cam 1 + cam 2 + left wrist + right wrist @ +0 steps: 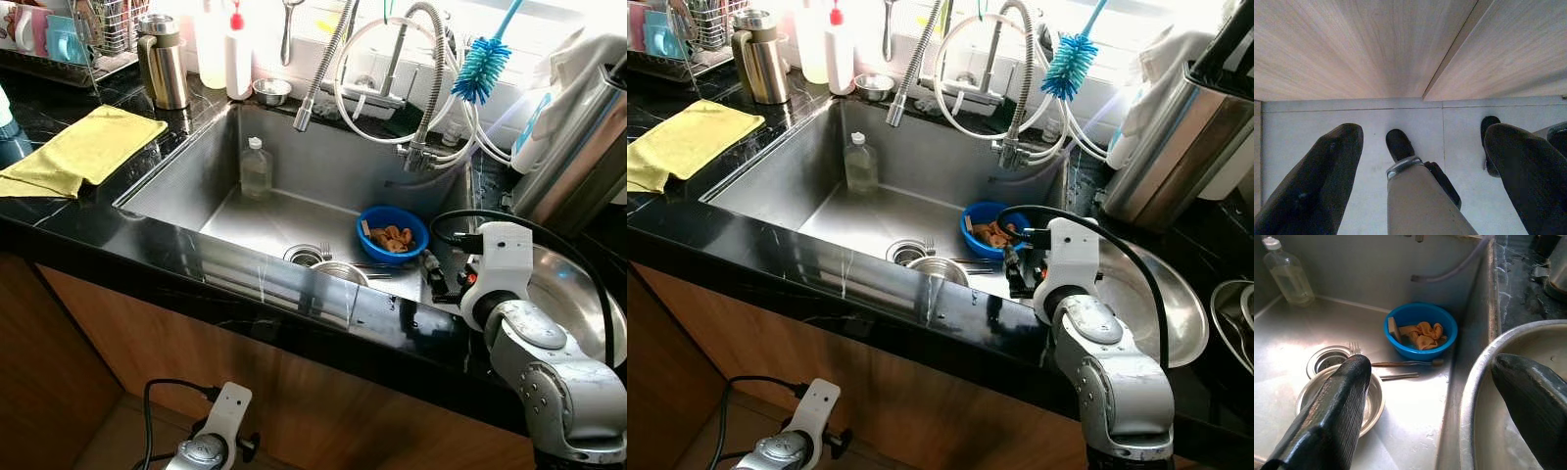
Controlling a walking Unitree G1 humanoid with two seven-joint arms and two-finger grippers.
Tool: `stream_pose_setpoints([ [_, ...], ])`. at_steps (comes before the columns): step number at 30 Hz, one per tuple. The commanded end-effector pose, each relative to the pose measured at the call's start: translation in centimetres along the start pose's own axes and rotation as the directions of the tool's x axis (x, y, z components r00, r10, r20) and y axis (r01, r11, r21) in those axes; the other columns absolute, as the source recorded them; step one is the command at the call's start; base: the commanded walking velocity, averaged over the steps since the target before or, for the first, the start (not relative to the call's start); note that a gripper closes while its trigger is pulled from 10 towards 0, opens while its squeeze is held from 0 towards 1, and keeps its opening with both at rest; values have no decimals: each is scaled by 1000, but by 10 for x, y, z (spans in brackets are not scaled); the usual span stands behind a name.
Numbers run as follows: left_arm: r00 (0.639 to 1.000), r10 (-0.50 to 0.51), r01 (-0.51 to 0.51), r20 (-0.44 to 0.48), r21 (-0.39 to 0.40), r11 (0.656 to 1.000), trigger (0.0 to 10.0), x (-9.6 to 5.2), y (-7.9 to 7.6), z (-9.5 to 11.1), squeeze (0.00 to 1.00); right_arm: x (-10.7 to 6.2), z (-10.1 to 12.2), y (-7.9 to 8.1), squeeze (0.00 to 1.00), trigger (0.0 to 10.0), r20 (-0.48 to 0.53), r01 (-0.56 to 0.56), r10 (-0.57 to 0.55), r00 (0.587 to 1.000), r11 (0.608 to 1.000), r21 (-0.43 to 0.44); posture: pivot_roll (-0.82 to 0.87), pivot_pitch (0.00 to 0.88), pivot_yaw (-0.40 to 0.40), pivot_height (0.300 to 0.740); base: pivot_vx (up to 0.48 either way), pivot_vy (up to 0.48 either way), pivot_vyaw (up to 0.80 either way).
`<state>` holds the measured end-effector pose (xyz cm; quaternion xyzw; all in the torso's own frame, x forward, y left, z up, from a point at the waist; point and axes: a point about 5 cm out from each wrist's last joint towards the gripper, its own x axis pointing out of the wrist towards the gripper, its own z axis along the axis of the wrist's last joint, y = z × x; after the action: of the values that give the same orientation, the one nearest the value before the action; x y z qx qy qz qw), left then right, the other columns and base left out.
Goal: Kitchen organization
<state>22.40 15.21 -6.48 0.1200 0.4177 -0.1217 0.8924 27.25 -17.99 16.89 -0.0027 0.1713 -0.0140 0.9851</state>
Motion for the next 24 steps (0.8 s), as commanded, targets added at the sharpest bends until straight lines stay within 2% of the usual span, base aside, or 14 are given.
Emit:
stream_pose_setpoints([
  [1,1000,-12,12,2,-18,1000,10000,1,-3,3,0,-3,3,-11,0,10000,9,73,-73,997,997,11,95,62,-159,740,0,0,0],
  [9,1000,-13,13,-2,-19,1000,10000,1,-2,2,0,-3,0,-16,0,10000,-7,128,-128,992,991,35,101,54,-159,740,0,0,0],
  [24,1000,-10,10,-9,-28,1000,10000,0,-3,-1,0,1,-10,-7,0,10000,-45,93,-91,995,995,43,105,55,-163,740,0,0,0],
])
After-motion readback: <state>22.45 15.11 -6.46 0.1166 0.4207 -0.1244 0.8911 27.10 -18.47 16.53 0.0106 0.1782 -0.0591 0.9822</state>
